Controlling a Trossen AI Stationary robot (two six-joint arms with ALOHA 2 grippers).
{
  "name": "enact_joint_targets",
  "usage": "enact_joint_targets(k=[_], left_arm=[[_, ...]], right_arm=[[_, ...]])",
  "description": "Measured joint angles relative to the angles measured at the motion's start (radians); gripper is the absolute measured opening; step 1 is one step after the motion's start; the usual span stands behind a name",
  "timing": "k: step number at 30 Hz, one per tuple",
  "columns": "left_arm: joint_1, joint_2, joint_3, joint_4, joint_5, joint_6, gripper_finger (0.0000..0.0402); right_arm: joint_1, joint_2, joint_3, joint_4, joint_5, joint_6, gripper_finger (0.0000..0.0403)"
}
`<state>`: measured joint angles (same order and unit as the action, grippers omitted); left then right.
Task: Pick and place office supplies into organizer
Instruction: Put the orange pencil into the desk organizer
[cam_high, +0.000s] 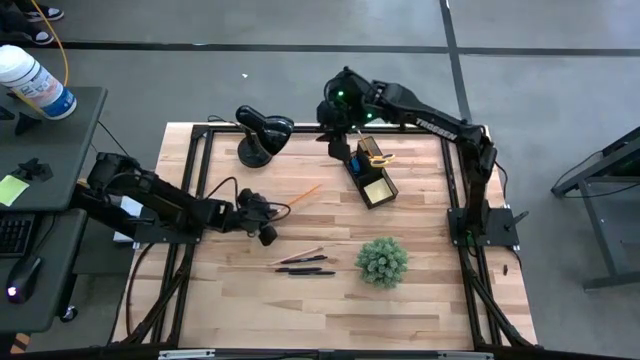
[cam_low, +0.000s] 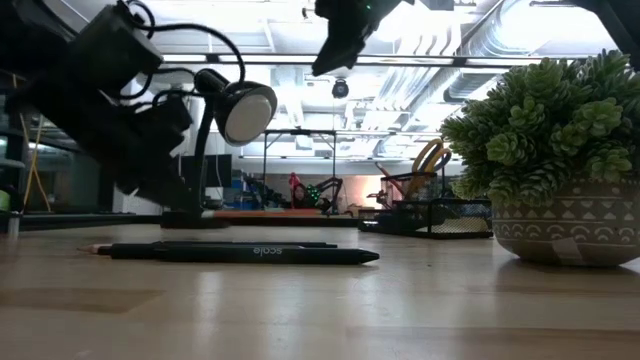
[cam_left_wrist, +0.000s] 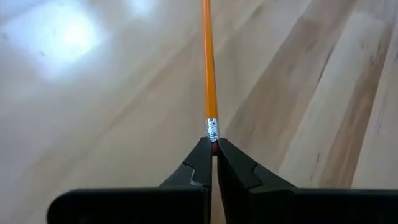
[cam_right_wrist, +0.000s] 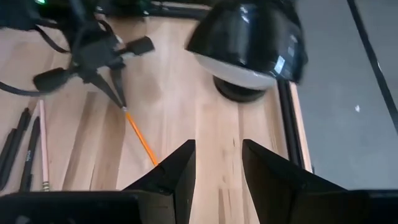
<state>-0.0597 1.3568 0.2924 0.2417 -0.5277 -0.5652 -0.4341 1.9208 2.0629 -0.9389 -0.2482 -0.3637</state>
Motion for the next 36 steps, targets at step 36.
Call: enact_joint_targets(k=[36], left_arm=[[0.001,-0.244,0.003,0.453,-0.068,0.337,0.0000]], right_arm=[[-0.290,-0.027,0.000,-0.191,-0.543,0.063,0.0128]])
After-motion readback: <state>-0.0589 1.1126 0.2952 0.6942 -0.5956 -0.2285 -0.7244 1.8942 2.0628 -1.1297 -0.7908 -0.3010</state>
